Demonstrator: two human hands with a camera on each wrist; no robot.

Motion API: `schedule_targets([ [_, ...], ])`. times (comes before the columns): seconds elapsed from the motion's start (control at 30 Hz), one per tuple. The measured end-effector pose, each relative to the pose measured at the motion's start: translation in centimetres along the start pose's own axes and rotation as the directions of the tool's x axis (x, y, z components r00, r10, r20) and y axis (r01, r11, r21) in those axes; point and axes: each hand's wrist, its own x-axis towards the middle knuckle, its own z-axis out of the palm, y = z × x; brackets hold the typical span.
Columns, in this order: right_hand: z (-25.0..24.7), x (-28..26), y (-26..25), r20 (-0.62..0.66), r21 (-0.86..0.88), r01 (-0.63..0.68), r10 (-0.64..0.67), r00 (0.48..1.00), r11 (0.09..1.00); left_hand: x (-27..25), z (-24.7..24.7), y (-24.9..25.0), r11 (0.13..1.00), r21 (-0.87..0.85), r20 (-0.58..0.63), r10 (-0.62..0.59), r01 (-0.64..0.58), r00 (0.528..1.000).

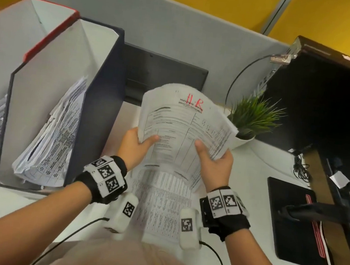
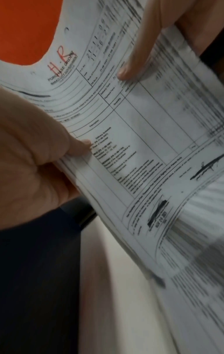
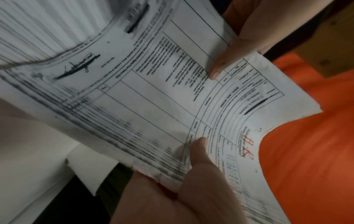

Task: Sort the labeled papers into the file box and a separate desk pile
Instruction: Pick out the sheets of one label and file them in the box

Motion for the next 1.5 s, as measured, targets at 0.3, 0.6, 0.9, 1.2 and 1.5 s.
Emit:
schedule_targets([
  [0.3, -0.1, 0.8, 0.1, 0.016, -0.053, -0.022, 0.023, 1.000, 0.998, 0.0, -1.3, 2.5, 0.996, 0.089, -0.061, 0.003, 0.002, 0.998],
  [0.6, -1.8, 0.1, 3.8, 0.151, -0.298, 0.018, 0.029, 0.988, 0.954, -1.4, -14.0, 10.6, 0.976, 0.214, -0.186, 0.085, -0.044, 0.979],
  [0.9, -3.6, -1.1, 8.3, 0.053, -0.504, -0.077, 0.119, 0.991, 0.860, -2.1, -29.5, 11.9, 0.904, 0.357, -0.478, -0.040, 0.235, 0.878],
  [1.2, -3.2, -2.0, 9.0, 0.112, -0.798, -0.004, 0.154, 0.982, 0.603, 2.2, -31.0, 7.1, 0.598, 0.667, -0.491, -0.096, 0.444, 0.866],
  [1.5, -3.8, -1.4, 10.6, 0.119, -0.850, 0.014, 0.166, 0.979, 0.527, 6.1, -28.2, 1.4, 0.291, 0.882, -0.337, -0.164, 0.372, 0.927],
])
